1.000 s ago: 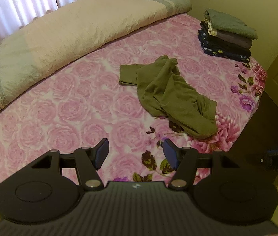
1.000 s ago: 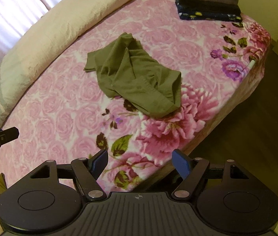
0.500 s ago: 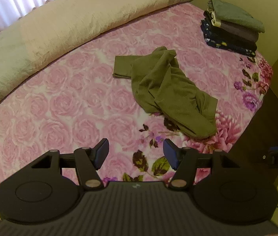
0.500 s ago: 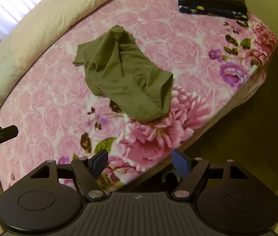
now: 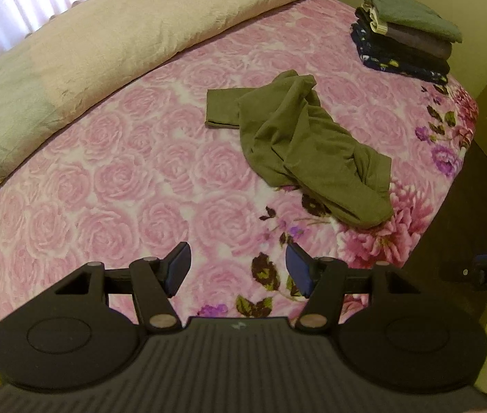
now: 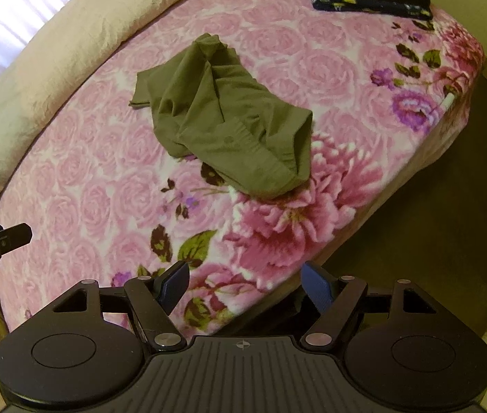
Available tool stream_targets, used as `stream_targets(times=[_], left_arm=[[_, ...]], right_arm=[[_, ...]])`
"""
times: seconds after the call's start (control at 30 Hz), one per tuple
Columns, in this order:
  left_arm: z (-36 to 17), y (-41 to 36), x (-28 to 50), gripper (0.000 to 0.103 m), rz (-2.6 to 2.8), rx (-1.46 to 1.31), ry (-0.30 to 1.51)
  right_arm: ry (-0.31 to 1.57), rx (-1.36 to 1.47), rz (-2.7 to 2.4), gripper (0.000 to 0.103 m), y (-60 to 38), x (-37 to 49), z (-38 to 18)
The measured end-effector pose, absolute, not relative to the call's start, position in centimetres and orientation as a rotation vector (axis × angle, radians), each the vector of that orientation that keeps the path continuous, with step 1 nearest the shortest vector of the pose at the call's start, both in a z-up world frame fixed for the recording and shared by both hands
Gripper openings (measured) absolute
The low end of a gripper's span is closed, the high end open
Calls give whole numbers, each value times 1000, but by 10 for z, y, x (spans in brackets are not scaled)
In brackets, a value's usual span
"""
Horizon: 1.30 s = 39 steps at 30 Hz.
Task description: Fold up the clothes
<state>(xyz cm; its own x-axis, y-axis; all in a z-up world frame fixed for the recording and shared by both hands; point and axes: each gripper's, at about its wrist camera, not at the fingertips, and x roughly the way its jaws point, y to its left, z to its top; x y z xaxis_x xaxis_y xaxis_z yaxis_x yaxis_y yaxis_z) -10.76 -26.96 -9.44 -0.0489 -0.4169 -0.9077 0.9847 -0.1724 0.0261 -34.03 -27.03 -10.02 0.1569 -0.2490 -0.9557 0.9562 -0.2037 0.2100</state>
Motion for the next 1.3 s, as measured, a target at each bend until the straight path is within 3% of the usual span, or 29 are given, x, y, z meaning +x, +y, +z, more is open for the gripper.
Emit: stream_targets(times=[0.2,0.57,0.97,1.13,1.17,1.2,1.3], left_arm=[[-112,-277,-102,57,-1540,1032,801],[-156,-332,-110,57,-1472,973,866],[-241,-436,-131,57,-1447,818,889],[-267,-489,-122,60,-1466,681,885],[-272,-500,-121,60,-1476,662,882],[-277,-511,-120,62,-1488,640,882],[-297,-544,-117,64,-1541,566,950]], right_arm=[[701,1328,-1394,75,-263,-347,-117],[348,1515,-1519,75,-306,-447,-184],[369,1454,-1441,75,-395,-469,-306],[331,1426,-1381,74,-414,-465,-329],[338,1405,-1362,67,-416,-465,-329],[345,1393,-1337,41,-417,-465,-330],[338,1435,-1265,39,-423,-476,-334]])
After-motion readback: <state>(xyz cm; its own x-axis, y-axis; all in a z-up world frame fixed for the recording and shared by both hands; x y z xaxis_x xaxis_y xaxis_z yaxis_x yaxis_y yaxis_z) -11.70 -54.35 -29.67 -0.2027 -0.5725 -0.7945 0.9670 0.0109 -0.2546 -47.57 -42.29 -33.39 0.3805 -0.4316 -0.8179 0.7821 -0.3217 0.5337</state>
